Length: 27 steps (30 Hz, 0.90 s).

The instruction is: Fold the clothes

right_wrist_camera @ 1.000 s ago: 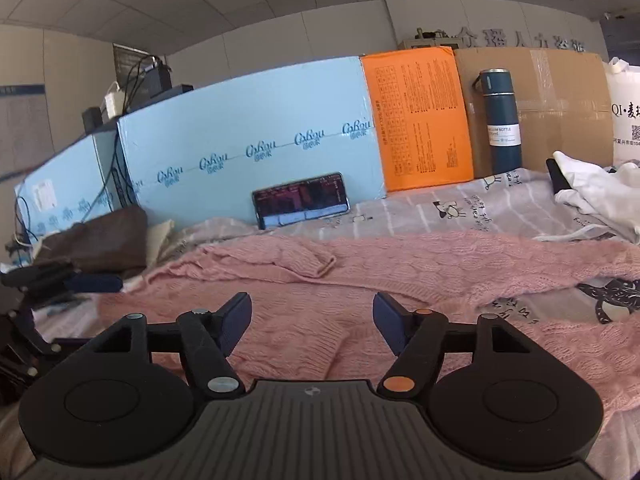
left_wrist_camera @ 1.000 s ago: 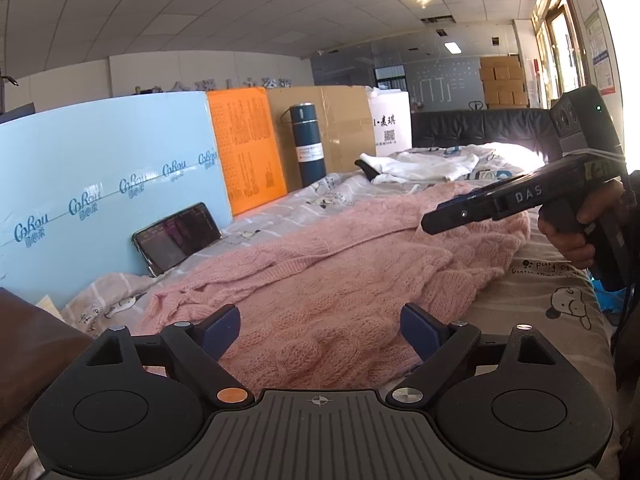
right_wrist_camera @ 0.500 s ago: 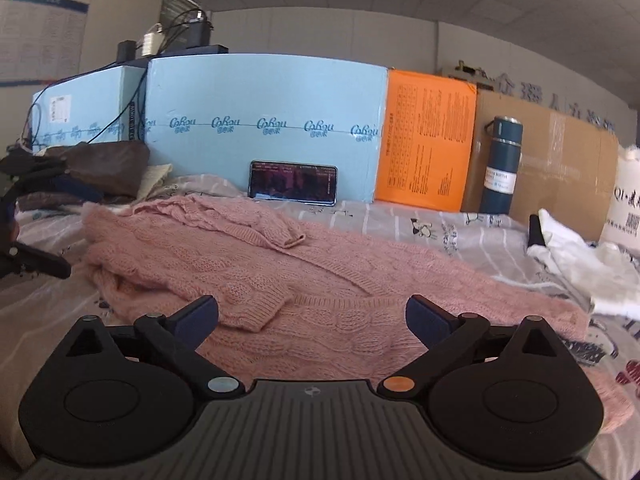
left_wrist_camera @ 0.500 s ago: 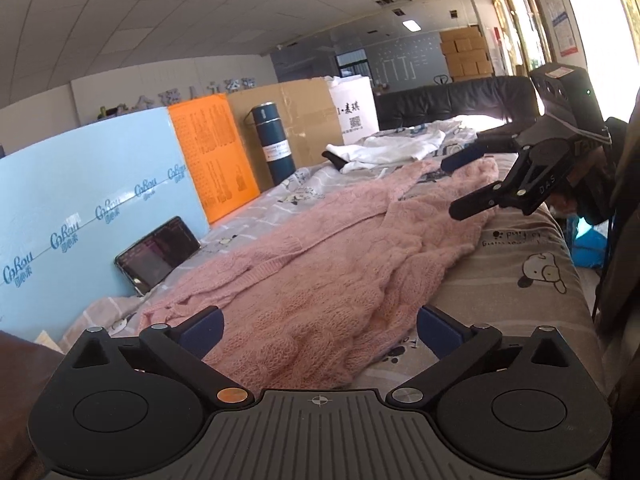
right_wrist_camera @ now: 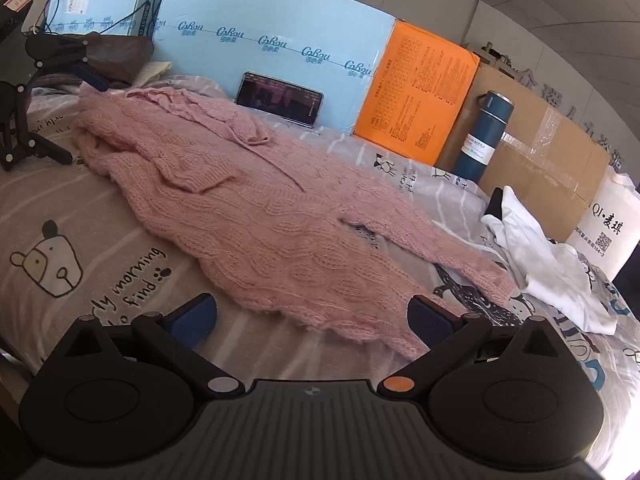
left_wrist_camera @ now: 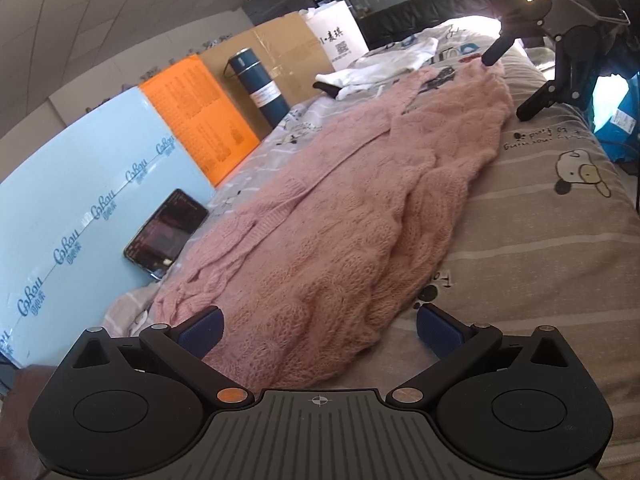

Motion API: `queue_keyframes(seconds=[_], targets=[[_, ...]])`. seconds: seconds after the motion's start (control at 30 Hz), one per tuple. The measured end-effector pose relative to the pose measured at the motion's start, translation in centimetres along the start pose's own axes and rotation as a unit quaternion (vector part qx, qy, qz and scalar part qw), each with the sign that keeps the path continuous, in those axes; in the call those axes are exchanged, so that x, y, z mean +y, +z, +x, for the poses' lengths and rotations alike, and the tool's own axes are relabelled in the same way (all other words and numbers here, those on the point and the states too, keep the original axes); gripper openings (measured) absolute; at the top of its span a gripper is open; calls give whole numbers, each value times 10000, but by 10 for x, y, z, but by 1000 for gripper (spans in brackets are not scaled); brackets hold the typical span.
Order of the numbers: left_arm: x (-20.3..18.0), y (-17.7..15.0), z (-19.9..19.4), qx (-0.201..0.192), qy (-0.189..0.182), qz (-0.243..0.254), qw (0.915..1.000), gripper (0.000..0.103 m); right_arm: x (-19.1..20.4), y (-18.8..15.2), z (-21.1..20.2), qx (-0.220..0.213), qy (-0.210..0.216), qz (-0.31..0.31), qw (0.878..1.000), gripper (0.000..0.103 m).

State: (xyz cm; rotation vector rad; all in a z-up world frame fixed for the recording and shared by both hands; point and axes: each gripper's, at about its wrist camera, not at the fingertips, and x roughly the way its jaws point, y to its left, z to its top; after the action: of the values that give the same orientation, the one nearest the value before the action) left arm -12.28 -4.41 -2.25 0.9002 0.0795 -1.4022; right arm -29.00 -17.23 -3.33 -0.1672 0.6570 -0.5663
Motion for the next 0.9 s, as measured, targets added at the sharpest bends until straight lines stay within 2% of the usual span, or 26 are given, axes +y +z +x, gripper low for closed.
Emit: queue_keyframes(seconds=[0.17, 0.37, 0.5, 0.53, 0.57, 0.6, 0.63, 0.67, 0.7, 0.8, 0.9], targets=[[-9, 8, 7, -106, 178, 279, 9994, 103, -9, 4, 15, -58, -135, 70, 9999, 103], [-9, 10, 11, -225, 243, 275, 9991, 103, -16, 6, 28, -338, 20, 346, 9988, 101], [0, 5, 13, -168, 367, 37, 9992, 103, -25, 1, 27, -314, -393, 419, 9979, 99], [2, 4, 14, -174, 386, -25, 9991, 101, -29, -2, 26, -311, -499, 458, 9972, 95], [3, 4, 14, -198, 363, -67, 9991, 96, -33, -5, 24, -328, -542, 522, 9966, 83], [3, 4, 14, -229, 281, -80, 9993, 81, -35, -7, 22, -362, -522, 587, 9963, 75], [2, 5, 15, -256, 184, -58, 9995, 59, -38, -10, 20, -423, -454, 677, 9958, 59], [0, 5, 16, -275, 121, -13, 9995, 48, -39, -12, 19, -467, -402, 736, 9954, 45], [-2, 6, 17, -291, 72, 36, 9995, 33, -39, -13, 19, -496, -371, 785, 9950, 41], [-6, 8, 20, -397, 169, 71, 9990, 27, -41, -14, 22, -606, -274, 993, 9928, 30], [-8, 11, 23, -591, 557, 8, 9967, 26, -46, -12, 22, -833, -194, 1300, 9878, 26]])
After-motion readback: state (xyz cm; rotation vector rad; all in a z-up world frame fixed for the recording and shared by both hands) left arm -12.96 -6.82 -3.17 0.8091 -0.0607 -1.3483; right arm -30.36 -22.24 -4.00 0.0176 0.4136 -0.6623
